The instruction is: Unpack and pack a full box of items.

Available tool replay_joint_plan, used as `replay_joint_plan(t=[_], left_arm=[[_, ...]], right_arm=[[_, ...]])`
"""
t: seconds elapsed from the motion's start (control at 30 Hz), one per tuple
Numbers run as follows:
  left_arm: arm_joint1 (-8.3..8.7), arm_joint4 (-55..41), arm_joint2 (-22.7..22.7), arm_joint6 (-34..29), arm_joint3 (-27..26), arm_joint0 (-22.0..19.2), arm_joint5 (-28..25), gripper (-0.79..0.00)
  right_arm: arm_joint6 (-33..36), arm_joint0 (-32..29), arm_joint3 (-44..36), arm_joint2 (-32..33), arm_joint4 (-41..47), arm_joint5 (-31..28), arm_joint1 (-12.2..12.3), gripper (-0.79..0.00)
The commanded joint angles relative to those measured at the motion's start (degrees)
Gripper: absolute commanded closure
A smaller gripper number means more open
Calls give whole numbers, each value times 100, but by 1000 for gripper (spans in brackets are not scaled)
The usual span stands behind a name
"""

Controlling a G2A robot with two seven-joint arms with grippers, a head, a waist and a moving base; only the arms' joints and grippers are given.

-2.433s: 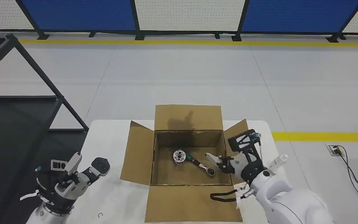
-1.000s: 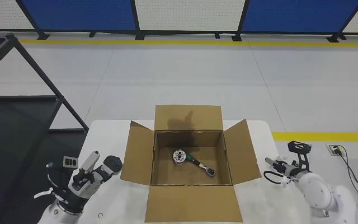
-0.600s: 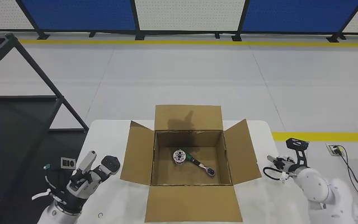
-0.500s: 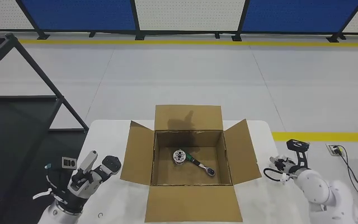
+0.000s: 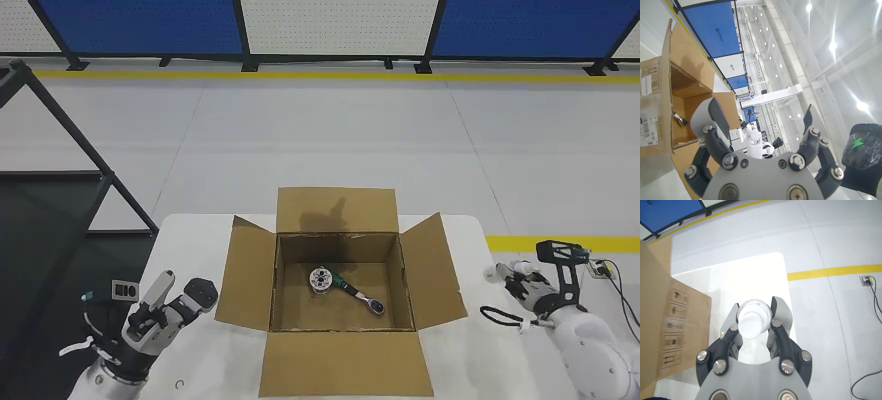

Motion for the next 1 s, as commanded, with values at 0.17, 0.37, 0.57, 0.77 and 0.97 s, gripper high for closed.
replay_joint_plan(t=[0.17,0.37,0.57,0.77,0.97], left_arm=[[-7,-209,-158,-35,57,159,-187,-785],[-11,-393,-341,-79,128,302,-329,-785],[-19,-593,-582,-20,146,417,-460,-785],[-21,-756,-825,-61,189,512,-509,-785],[-30,-803,-928,-87,186,615,-560,-785]], right_arm=[[374,-100,-1597,-227,-91,302,11,0],[1013,438,-2027,-732,224,140,37,0],[1655,1312,-1766,-1790,64,26,36,0],[2056,2285,-934,-3112,-85,-55,-61,0],[2089,3165,520,-4183,254,-161,-256,0]])
